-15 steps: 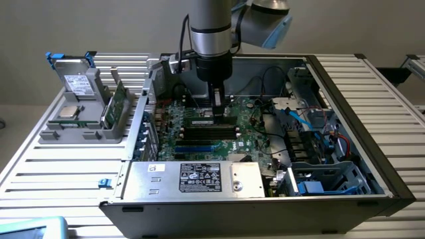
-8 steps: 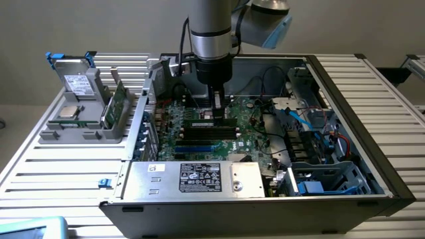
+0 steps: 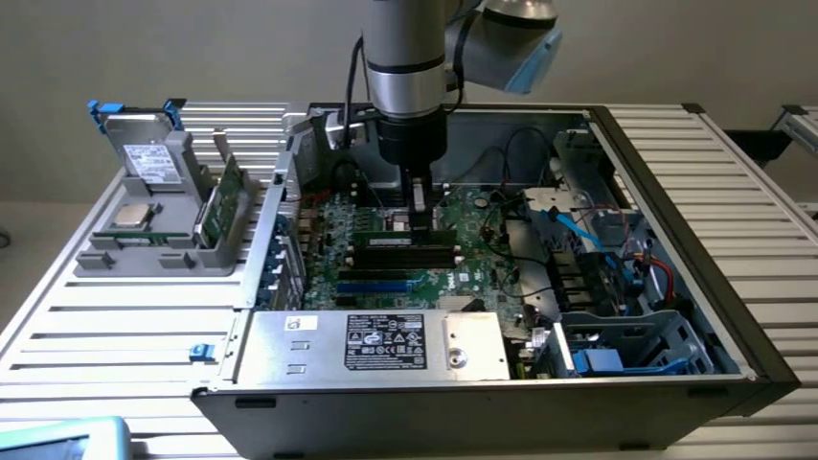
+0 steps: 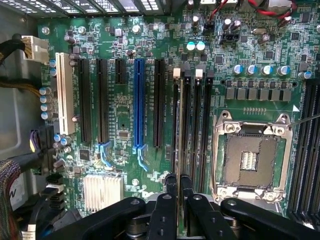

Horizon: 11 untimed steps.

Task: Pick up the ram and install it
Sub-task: 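Insert the ram into the slot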

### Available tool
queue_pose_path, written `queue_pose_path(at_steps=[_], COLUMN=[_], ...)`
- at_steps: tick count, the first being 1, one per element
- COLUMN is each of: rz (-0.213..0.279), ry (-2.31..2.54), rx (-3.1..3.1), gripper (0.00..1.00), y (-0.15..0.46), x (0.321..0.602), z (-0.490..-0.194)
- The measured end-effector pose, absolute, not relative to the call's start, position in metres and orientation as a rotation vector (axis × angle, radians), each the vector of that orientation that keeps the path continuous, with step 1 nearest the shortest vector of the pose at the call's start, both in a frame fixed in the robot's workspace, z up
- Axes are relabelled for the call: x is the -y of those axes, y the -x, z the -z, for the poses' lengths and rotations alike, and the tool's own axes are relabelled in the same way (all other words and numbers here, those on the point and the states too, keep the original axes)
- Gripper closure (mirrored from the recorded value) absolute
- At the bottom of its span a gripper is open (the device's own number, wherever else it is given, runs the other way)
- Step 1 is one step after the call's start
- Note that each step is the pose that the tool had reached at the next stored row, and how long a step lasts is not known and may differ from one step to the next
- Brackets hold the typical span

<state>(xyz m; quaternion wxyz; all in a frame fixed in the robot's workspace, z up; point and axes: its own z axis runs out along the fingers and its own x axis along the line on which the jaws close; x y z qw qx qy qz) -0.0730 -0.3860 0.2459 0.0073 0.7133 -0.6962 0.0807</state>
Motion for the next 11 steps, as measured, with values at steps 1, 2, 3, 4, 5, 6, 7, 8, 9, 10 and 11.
queue_pose_path(at_steps=[1,2,3,4,5,6,7,8,9,10,11], rz=[-0.252,-0.252,-0.252,-0.252,-0.252,-0.252,-0.252,-0.252,-0.252,-0.253,-0.254], ry=[-2.23,-2.23,-2.23,-2.23,-2.23,-2.23,-2.23,-2.231,-2.23,-2.23,-2.23], rx=[2.177,2.177,2.177,2.177,2.177,2.177,2.177,2.177,2.177,2.177,2.176], gripper=[0.86,0.86,0.86,0.86,0.86,0.86,0.86,0.86,0.86,0.86,0.86], y=[0.0731,0.0731,0.0731,0.073,0.073,0.073,0.073,0.073,0.073,0.073,0.073], x=[0.3861,0.3861,0.3861,0.3865,0.3872,0.3879,0.3885,0.3887,0.3887,0.3887,0.3887], z=[-0.2449,-0.244,-0.2432,-0.2428,-0.2425,-0.2421,-0.2415,-0.2406,-0.2396,-0.2384,-0.2372])
